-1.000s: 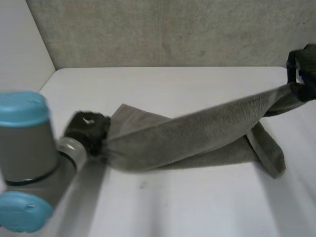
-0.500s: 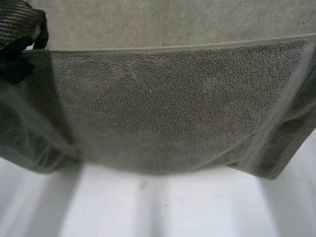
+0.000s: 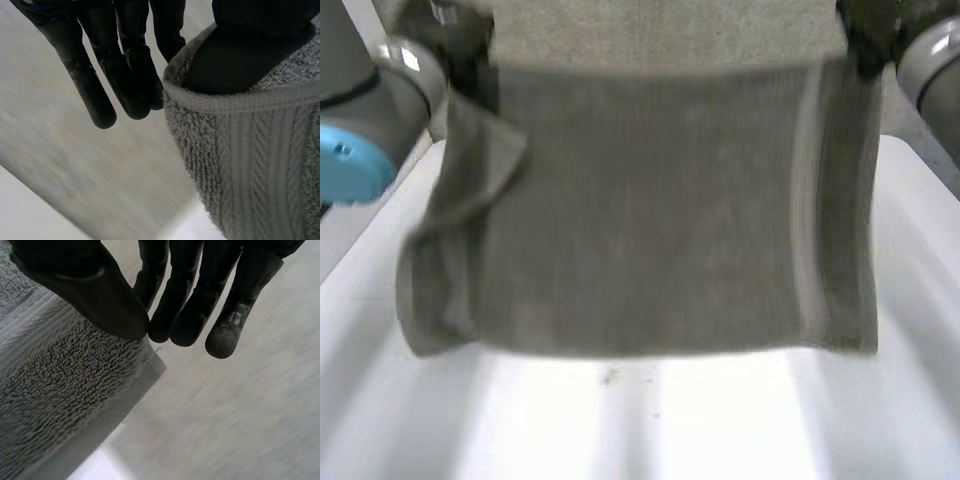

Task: Fold the towel.

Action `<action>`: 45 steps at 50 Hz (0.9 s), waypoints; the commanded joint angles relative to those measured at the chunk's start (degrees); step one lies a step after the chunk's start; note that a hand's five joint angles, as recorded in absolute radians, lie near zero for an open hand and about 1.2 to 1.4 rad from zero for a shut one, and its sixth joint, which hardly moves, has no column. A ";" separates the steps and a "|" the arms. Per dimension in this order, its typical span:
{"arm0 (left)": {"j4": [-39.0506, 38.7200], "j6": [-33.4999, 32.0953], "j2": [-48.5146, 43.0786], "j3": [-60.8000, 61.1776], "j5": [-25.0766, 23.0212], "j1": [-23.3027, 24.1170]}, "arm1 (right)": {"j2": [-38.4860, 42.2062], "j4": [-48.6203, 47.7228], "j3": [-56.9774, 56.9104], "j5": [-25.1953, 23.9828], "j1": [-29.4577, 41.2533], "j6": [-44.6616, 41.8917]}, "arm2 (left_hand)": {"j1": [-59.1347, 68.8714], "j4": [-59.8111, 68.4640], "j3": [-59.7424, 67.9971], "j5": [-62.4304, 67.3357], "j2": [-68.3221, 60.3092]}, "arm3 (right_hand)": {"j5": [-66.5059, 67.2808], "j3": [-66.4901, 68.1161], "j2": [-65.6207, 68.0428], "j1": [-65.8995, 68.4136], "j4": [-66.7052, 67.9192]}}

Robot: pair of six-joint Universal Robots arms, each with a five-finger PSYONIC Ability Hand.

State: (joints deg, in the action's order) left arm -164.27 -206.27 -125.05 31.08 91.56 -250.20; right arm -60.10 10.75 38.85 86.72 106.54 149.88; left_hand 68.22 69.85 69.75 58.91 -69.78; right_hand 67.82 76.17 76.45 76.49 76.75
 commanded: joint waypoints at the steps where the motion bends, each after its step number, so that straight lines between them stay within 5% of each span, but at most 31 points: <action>1: -11.87 10.72 3.23 -7.17 0.37 0.32 | -4.66 -18.29 -0.28 0.91 -0.01 8.39 | 11.78 10.15 10.25 11.09 -10.22 | 2.18 3.83 3.55 3.51 3.25; 5: -10.56 16.33 7.09 -1.14 0.02 -0.11 | -7.84 -18.14 4.81 -0.41 -0.19 10.88 | 11.78 10.15 10.25 11.09 -10.22 | 2.18 3.83 3.55 3.51 3.25; 17: -9.05 15.64 14.13 32.38 -2.00 -0.91 | -9.34 -12.68 25.36 -7.78 -0.37 7.46 | 11.78 10.15 10.25 11.09 -10.22 | 2.18 3.83 3.55 3.51 3.25; 27: -23.79 5.55 9.14 54.86 -7.01 -1.17 | -6.35 -14.88 42.01 -8.85 -0.45 1.91 | 11.78 10.15 10.25 11.09 -10.22 | 2.18 3.83 3.55 3.51 3.25; 35: -31.11 -0.44 6.05 61.64 -7.28 -1.17 | -6.70 -18.92 50.71 -8.23 -2.92 2.00 | 11.78 10.15 10.25 11.09 -10.22 | 2.18 3.83 3.55 3.51 3.25; 45: -31.73 -0.45 6.84 64.72 -7.36 -0.73 | -11.44 -19.98 57.20 -8.41 -8.27 6.64 | 11.78 10.15 10.25 11.09 -10.22 | 2.18 3.83 3.55 3.51 3.25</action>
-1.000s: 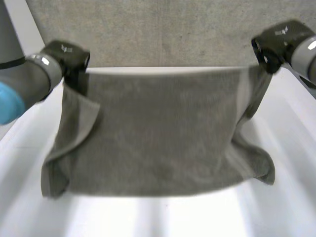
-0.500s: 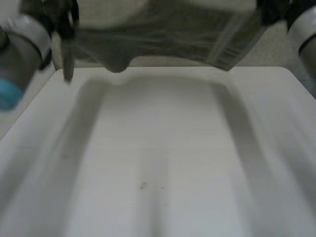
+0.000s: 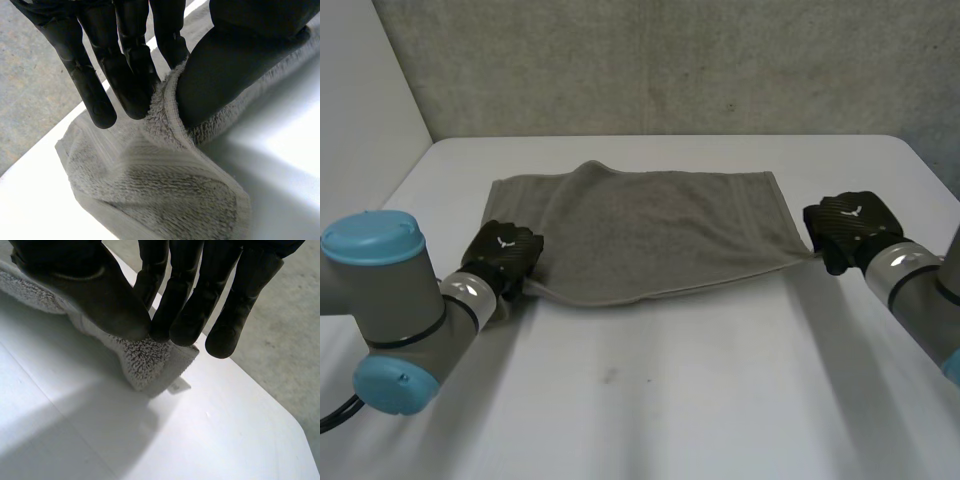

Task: Fold the towel.

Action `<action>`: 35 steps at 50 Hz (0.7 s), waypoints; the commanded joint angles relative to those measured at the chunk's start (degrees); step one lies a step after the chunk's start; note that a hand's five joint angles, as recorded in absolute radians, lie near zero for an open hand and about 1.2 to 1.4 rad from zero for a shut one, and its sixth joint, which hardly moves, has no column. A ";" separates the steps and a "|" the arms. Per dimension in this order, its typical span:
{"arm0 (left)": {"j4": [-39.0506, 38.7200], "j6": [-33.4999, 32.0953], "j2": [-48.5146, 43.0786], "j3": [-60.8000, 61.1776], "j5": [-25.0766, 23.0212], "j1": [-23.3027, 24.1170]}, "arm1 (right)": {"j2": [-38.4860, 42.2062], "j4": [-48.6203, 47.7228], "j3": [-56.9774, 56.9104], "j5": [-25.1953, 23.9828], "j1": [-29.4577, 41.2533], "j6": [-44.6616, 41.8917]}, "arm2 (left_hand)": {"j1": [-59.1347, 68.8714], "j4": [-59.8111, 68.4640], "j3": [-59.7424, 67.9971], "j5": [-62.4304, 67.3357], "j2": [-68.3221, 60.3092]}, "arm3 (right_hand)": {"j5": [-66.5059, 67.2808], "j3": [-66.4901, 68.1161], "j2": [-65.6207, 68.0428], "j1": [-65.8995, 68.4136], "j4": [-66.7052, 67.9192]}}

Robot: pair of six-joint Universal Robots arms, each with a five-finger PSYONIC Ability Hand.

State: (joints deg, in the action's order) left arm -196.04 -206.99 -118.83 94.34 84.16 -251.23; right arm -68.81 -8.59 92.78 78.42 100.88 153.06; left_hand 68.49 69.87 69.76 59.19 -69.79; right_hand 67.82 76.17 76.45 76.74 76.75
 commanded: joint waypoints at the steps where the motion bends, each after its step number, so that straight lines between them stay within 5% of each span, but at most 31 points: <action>1: 0.05 0.27 0.44 1.81 0.04 0.39 | -2.73 -0.64 3.28 -0.11 -2.62 3.47 | 2.87 1.50 1.61 2.17 -1.57 | 2.18 3.83 3.55 3.26 3.25; 4: -0.04 0.27 -0.08 2.52 0.13 0.48 | -3.87 -0.90 4.69 -0.64 -3.85 5.76 | -14.81 -16.19 -16.08 -15.51 16.11 | 2.18 3.83 3.55 3.26 3.25; 9: -2.58 0.97 -0.79 2.78 0.39 0.56 | -5.28 -0.90 5.83 -0.90 -4.20 7.95 | -21.91 -23.29 -23.18 -22.61 23.21 | 2.18 3.83 3.55 3.26 3.25; 21: -10.06 7.03 -4.04 1.73 0.31 2.93 | -6.16 -0.81 6.97 -0.99 -4.20 8.13 | -21.44 -22.81 -22.70 -22.14 22.74 | 2.18 3.83 3.55 3.26 3.25; 35: -11.38 6.86 -8.70 -1.61 0.92 4.43 | -6.68 -0.81 6.98 -0.90 -4.55 8.22 | -19.58 -20.96 -20.85 -20.29 20.89 | 2.18 3.83 3.55 3.26 3.25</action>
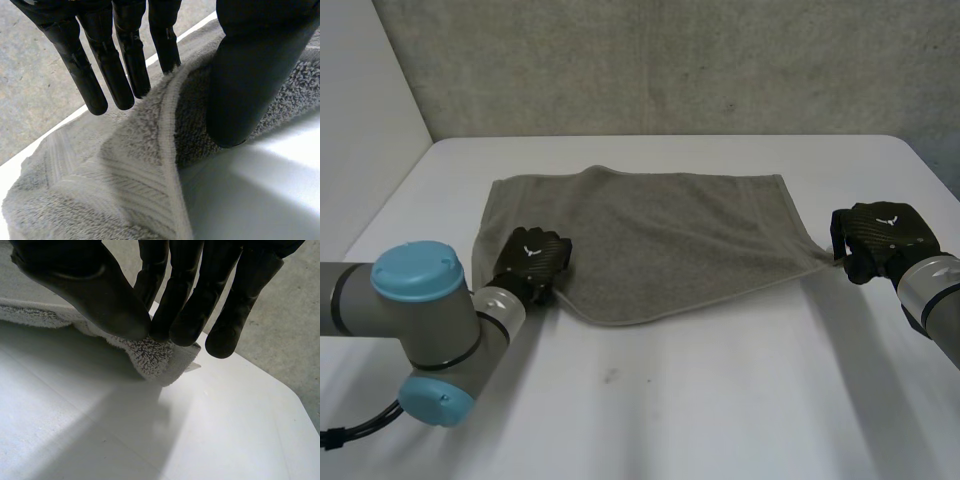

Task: Fold the towel.

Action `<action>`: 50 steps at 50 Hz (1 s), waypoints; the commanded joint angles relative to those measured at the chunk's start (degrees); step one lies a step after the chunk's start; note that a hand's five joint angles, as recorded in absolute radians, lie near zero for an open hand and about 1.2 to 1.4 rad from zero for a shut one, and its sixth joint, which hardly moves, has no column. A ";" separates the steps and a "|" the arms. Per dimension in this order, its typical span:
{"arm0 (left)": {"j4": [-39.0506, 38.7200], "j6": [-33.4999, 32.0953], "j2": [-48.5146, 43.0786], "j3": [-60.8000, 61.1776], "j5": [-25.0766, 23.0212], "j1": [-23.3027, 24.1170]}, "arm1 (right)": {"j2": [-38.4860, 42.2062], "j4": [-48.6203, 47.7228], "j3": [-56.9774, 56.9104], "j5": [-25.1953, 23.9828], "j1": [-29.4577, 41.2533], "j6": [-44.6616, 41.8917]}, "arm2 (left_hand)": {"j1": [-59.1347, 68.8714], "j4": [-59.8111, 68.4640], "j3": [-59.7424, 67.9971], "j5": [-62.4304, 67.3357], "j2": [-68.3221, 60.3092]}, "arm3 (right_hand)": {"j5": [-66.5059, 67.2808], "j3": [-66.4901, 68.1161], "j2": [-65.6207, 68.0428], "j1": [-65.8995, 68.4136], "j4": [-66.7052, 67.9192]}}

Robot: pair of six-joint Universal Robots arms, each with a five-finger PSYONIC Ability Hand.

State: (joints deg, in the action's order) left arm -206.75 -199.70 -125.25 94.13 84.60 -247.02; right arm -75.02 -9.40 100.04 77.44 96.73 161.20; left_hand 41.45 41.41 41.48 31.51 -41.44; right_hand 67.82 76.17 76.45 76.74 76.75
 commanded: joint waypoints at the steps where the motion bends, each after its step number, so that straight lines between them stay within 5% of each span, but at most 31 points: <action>1: -1.10 -0.60 -2.80 -1.67 0.65 0.13 | -1.00 0.00 -0.46 0.16 -0.75 0.00 | 8.62 8.66 8.59 8.56 -8.63 | 2.18 3.83 3.55 3.26 3.25; 14: -2.78 -2.09 0.44 -0.01 10.85 -2.59 | -2.32 0.35 -2.21 0.78 -5.58 -0.36 | 10.65 10.69 10.62 10.59 -10.66 | 2.18 3.83 3.55 3.26 3.25; 28: -2.69 -10.35 3.00 5.54 10.59 -5.14 | -1.62 0.44 -1.95 0.87 -4.97 -0.80 | 13.68 13.72 13.65 13.62 -13.68 | 2.18 3.83 3.55 3.26 3.25; 31: -2.69 -11.41 3.97 6.51 10.59 -5.32 | -1.62 0.62 -1.86 0.87 -4.97 -0.88 | 24.11 24.14 24.08 24.05 -24.11 | 2.18 3.83 3.55 3.26 3.25; 32: -2.60 -11.76 4.84 6.94 10.59 -5.32 | -1.70 0.79 -1.86 0.87 -4.97 -0.88 | 38.41 38.44 38.38 38.35 -38.41 | 2.18 3.83 3.55 3.26 3.25; 38: -0.59 -11.85 10.01 9.31 10.41 -5.67 | -2.14 3.34 -2.13 0.95 -4.88 -2.99 | 38.55 38.59 38.52 38.49 -38.56 | 2.18 3.83 3.55 3.26 3.25; 50: 13.39 -12.02 27.08 19.51 2.94 -11.21 | -12.05 26.17 2.52 -0.01 -8.12 -21.51 | 38.55 38.59 38.52 38.49 -38.56 | 2.18 3.83 3.55 3.26 3.25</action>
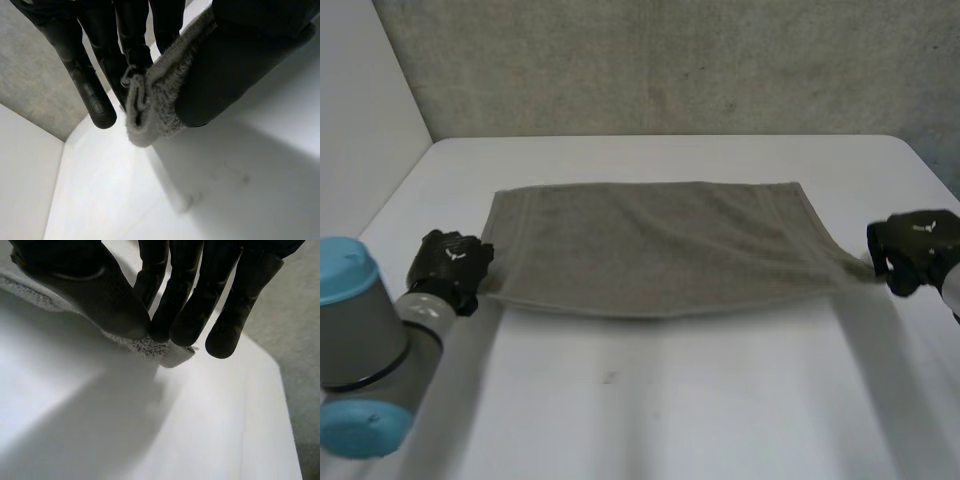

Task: Fold the towel.

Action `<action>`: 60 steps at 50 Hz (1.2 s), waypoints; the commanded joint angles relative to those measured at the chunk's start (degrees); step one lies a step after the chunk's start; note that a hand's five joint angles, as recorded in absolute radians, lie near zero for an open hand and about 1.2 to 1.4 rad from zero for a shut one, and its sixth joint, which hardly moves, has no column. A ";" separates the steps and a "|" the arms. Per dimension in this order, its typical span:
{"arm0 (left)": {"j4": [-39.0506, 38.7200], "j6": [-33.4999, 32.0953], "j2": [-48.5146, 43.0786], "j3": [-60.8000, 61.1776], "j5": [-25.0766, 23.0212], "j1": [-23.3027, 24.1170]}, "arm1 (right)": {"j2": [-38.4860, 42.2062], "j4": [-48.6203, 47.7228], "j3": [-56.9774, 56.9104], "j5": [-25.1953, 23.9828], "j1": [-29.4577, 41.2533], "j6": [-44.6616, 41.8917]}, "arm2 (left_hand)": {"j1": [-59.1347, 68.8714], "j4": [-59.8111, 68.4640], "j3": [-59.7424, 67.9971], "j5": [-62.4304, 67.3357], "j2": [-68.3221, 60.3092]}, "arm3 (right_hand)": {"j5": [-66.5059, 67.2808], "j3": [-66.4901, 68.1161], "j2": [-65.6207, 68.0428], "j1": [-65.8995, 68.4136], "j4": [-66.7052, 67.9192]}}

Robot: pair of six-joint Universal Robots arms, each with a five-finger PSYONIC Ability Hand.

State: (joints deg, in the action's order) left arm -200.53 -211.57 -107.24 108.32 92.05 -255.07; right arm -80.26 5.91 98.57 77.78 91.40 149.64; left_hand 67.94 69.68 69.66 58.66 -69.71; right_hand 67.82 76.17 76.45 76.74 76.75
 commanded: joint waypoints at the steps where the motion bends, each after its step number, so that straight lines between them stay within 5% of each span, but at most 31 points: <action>1: 11.09 -0.33 14.20 7.50 -6.16 -4.80 | -6.83 10.88 3.99 -0.35 -2.81 -9.98 | 12.06 10.32 10.34 11.34 -10.29 | 2.18 3.83 3.55 3.26 3.25; 8: 22.19 -0.42 29.62 12.79 -14.77 -10.35 | -17.99 22.55 7.77 -8.50 -9.56 -19.28 | 12.06 10.32 10.34 11.34 -10.29 | 2.18 3.83 3.55 3.26 3.25; 16: 20.46 -0.42 25.98 11.13 -20.41 -13.60 | -15.71 19.85 4.61 -11.95 -9.40 -18.33 | 12.06 10.32 10.34 11.34 -10.29 | 2.18 3.83 3.55 3.26 3.25; 21: 16.66 -0.15 14.08 3.74 -19.80 -12.55 | -3.41 12.46 -1.98 -9.84 -5.62 -13.50 | 12.06 10.32 10.34 11.34 -10.29 | 2.18 3.83 3.55 3.26 3.25; 29: 16.49 0.99 -5.78 -14.63 -14.35 -7.63 | 18.79 7.37 -20.84 1.57 4.39 -10.77 | 12.06 10.32 10.34 11.34 -10.29 | 2.18 3.83 3.55 3.26 3.25; 34: 16.49 4.23 -17.80 -28.75 -11.10 -5.97 | 26.72 4.04 -29.99 2.19 6.50 -8.32 | 12.06 10.32 10.34 11.34 -10.29 | 2.18 3.83 3.55 3.26 3.25; 48: 16.84 6.17 -34.07 -51.61 -5.30 -2.97 | 44.83 0.42 -56.71 8.43 11.16 -4.97 | 12.06 10.32 10.34 11.34 -10.29 | 2.18 3.83 3.55 3.26 3.25; 60: 18.25 6.26 -39.01 -59.54 -4.95 -2.53 | 52.84 3.84 -69.12 9.05 11.61 -5.15 | 12.06 10.32 10.34 11.34 -10.29 | -3.42 -1.77 -2.06 -2.34 -2.35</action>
State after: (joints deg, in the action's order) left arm -182.57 -205.38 -145.04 50.97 87.37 -257.75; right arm -30.43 7.63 33.93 86.86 103.06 144.60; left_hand 67.98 69.85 69.71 58.89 -69.77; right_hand 68.00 76.17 76.45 76.74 76.75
